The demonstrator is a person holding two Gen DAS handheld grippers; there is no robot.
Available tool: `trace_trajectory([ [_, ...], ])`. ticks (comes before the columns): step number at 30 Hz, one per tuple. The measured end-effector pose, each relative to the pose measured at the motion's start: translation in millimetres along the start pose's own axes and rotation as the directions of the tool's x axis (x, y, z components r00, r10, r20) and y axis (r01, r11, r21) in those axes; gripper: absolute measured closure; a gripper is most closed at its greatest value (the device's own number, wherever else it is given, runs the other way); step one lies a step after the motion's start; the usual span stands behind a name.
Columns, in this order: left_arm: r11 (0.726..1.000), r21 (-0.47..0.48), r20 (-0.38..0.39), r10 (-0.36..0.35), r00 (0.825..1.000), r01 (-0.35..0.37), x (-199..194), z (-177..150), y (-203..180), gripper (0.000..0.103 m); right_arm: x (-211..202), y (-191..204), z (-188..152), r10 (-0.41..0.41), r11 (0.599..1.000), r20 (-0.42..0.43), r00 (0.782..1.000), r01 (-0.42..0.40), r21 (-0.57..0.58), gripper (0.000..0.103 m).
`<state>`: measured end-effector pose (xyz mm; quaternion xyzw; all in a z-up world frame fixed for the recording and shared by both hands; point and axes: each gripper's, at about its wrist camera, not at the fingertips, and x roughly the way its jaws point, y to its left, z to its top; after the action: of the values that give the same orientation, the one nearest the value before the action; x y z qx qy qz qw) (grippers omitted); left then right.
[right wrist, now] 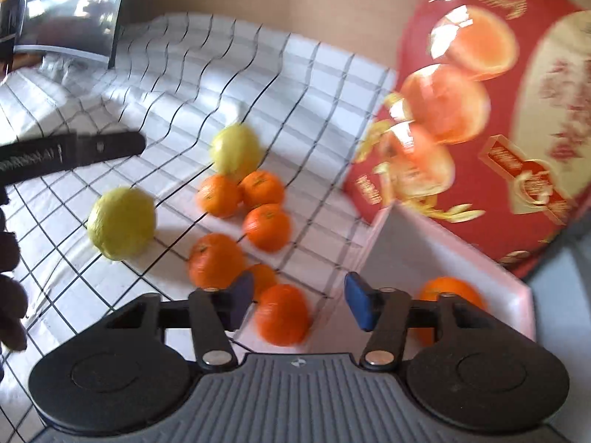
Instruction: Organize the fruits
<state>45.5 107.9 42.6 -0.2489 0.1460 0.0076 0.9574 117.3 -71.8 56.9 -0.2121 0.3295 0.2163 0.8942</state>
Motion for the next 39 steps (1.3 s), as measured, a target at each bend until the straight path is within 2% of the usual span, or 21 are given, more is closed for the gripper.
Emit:
trace_trajectory([
  [5, 0.999, 0.015, -0.009, -0.028, 1.0, 0.028, 0.0, -2.1, -3.7, 0.065, 24.4, 11.1, 9.1, -0.026, 1.0, -0.033, 0.999, 0.026, 0.006, 0.05],
  [8, 0.999, 0.021, -0.018, -0.036, 0.999, 0.036, 1.4, -2.9, -4.6, 0.065, 23.8, 11.6, 7.4, -0.03, 0.999, -0.038, 0.999, 0.03, 0.012, 0.05],
  [12, 0.999, 0.022, -0.017, -0.035, 0.999, 0.036, 1.8, -3.2, -4.0, 0.065, 14.7, 4.3, 1.2, 0.07, 0.996, -0.069, 0.995, -0.066, 0.055, 0.05],
  [16, 0.999, 0.018, -0.025, -0.034, 0.999, 0.034, 3.0, -3.3, -2.6, 0.065, -0.1, 7.5, -12.2, 0.157, 0.987, -0.08, 0.984, -0.152, 0.06, 0.045],
  [19, 0.999, 0.022, -0.03, -0.042, 0.999, 0.043, 3.4, -3.8, -3.8, 0.065, -19.0, 8.9, -19.5, 0.289, 0.957, -0.099, 0.952, -0.285, 0.05, 0.049],
  [20, 0.999, 0.026, -0.03, -0.045, 0.999, 0.046, 3.3, -4.4, -4.4, 0.065, -24.5, 7.2, -20.2, 0.301, 0.953, -0.091, 0.949, -0.296, 0.069, 0.049],
  [23, 0.998, 0.035, -0.035, -0.049, 0.998, 0.05, 3.9, -5.5, -6.1, 0.065, -36.3, 10.3, -22.5, 0.229, 0.973, -0.038, 0.973, -0.227, 0.042, 0.049],
  [25, 0.998, 0.034, -0.04, -0.051, 0.998, 0.053, 4.3, -5.9, -5.6, 0.065, -31.8, 16.2, -25.9, 0.19, 0.982, -0.042, 0.981, -0.19, 0.013, 0.049],
  [30, 0.998, 0.037, -0.041, -0.054, 0.998, 0.056, 3.5, -6.3, -5.8, 0.065, -11.4, 26.3, -39.8, 0.167, 0.986, -0.076, 0.983, -0.167, 0.003, 0.05],
  [33, 0.996, 0.065, -0.052, -0.058, 0.997, 0.061, 3.7, -8.2, -10.2, 0.065, -16.5, 29.8, -51.9, 0.123, 0.992, -0.05, 0.991, -0.124, -0.016, 0.058],
  [39, 0.985, 0.155, -0.069, -0.066, 0.995, 0.077, 4.3, -16.6, -24.2, 0.065, -46.8, 7.5, -83.9, 0.163, 0.986, -0.027, 0.986, -0.162, 0.047, 0.059],
])
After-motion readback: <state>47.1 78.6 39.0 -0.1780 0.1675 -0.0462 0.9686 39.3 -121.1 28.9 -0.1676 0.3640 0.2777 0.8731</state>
